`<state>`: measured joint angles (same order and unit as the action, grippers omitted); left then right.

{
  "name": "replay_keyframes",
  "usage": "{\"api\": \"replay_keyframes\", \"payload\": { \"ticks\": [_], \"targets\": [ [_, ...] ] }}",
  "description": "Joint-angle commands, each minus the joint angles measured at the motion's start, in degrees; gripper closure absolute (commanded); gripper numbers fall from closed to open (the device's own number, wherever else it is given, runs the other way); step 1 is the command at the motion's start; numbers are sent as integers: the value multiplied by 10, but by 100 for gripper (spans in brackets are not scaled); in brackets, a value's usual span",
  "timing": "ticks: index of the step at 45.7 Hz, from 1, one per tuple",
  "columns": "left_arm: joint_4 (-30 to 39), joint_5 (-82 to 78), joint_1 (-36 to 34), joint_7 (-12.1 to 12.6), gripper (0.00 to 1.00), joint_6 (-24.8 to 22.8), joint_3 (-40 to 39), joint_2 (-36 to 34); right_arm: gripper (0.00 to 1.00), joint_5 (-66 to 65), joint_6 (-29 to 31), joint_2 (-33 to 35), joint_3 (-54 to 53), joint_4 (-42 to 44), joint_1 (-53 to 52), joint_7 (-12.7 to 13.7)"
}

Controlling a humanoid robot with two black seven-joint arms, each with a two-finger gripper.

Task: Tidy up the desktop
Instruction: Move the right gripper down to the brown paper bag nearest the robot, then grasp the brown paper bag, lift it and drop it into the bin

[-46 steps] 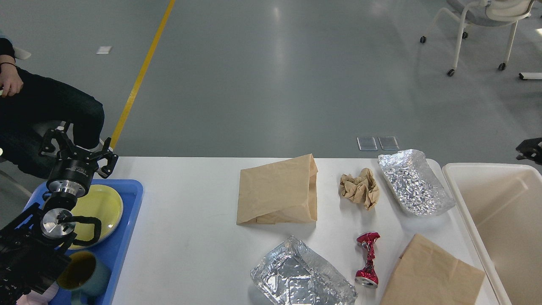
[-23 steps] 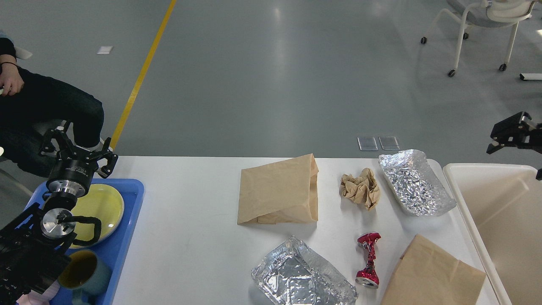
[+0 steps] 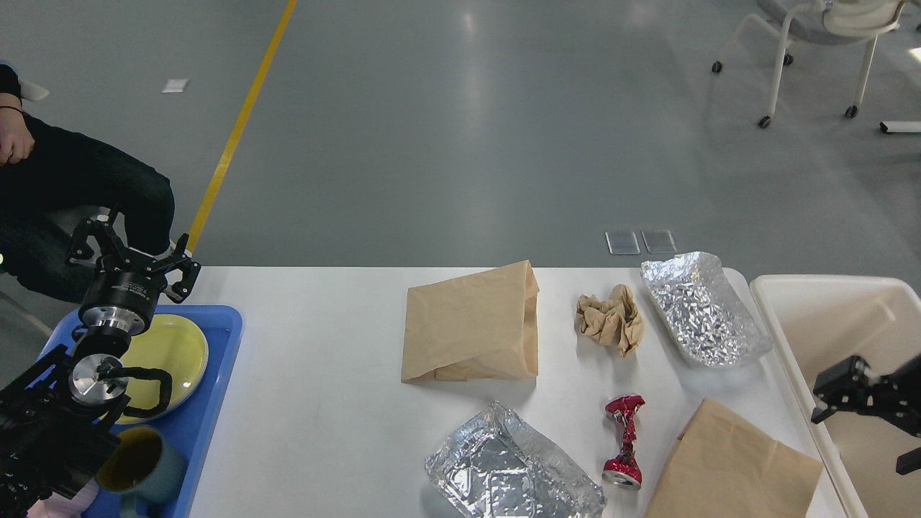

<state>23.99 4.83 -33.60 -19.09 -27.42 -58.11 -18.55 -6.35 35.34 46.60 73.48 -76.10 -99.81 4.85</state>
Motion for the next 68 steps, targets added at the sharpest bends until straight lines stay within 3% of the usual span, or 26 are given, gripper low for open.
{"api": "replay_keyframes", "payload": {
  "ticks": [1,7,18,29,33,38,42,44,46,48,68],
  "targets": [
    [0,0,-1,-1,3,0,0,0,0,0,-1,10,-54,0,64,0],
    [0,0,-1,-1,3,0,0,0,0,0,-4,12,-96,3,116,0],
    [0,0,0,0,3,0,0,0,0,0,-84,-12,-139,28,220,0],
    [0,0,0,0,3,0,0,1,0,6,-127,-31,-172,53,273,0],
    [0,0,-1,0,3,0,0,0,4,6,-156,-32,-181,52,285,0],
    [0,0,0,0,3,0,0,0,15,6,-200,-32,-181,46,298,0],
    [0,0,0,0,3,0,-1,0,34,6,-205,-32,-182,43,302,0],
    [0,0,0,0,3,0,0,0,54,6,-204,-32,-181,40,303,1],
    [0,0,0,-1,3,0,0,0,83,6,-200,-32,-179,39,304,0],
    [0,0,-1,0,3,0,0,0,100,7,-199,-31,-179,36,306,1],
    [0,0,-1,0,3,0,0,0,100,2,-204,15,-128,38,229,1]
  ]
}}
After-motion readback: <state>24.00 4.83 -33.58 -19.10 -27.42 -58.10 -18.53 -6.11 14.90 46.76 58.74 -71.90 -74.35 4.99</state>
